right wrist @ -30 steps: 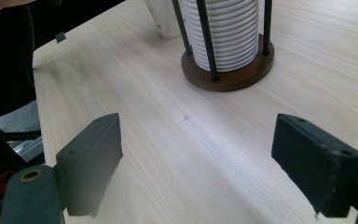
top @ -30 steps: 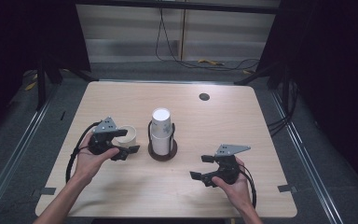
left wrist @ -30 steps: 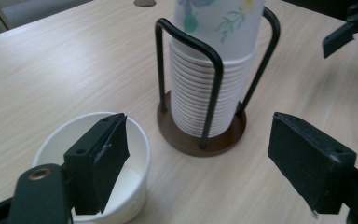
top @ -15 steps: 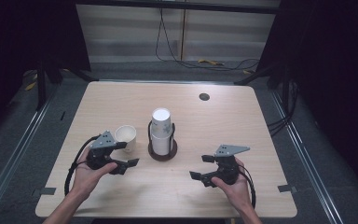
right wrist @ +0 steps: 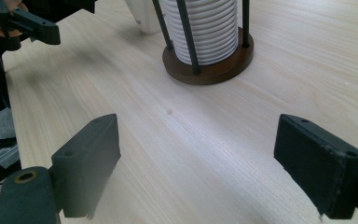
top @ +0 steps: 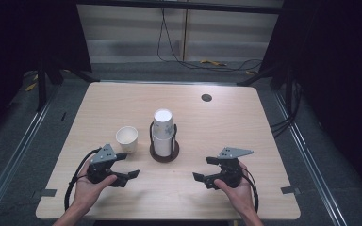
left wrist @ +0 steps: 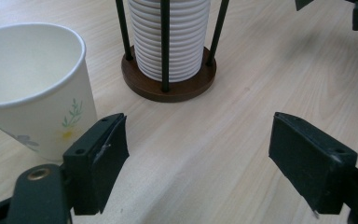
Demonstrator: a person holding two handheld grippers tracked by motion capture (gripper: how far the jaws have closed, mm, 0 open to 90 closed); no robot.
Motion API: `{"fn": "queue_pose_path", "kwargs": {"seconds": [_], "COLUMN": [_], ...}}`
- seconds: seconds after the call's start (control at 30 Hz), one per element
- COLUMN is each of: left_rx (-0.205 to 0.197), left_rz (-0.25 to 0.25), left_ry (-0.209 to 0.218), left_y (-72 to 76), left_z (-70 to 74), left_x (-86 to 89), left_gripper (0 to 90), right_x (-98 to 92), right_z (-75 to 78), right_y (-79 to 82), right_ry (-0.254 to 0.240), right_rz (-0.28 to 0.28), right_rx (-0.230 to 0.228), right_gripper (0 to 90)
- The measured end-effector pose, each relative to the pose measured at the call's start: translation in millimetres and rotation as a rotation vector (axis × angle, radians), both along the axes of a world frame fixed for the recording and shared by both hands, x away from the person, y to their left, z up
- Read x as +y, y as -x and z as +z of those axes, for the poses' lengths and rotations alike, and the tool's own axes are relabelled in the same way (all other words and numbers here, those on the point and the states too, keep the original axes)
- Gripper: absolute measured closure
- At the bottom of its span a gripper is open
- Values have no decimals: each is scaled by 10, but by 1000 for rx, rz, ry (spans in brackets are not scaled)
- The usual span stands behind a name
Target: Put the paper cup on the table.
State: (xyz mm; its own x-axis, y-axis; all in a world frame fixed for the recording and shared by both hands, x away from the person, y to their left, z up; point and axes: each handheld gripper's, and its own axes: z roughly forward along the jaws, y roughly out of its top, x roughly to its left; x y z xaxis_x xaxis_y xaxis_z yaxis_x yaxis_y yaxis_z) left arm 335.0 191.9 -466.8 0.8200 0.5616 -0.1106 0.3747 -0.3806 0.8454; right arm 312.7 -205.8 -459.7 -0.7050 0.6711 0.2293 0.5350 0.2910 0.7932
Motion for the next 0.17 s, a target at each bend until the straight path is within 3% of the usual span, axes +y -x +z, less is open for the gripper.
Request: {"fn": "queue_pose_path", "kwargs": {"seconds": [0.07, 0.17], "left_rx": [29, 9], "left_rz": [-2, 39], "left_ry": [28, 27], "left_y": [0, 9], "left_z": [-16, -29], "left_x": [21, 86], "left_gripper": [194, 196], "right_x": [-5, -4], "right_z": [-15, -43], "right_y": [-4, -12], "right_ry": [1, 16], "right_rz": [-10, -29], "right_rx": [-1, 5], "right_gripper": [141, 141]}}
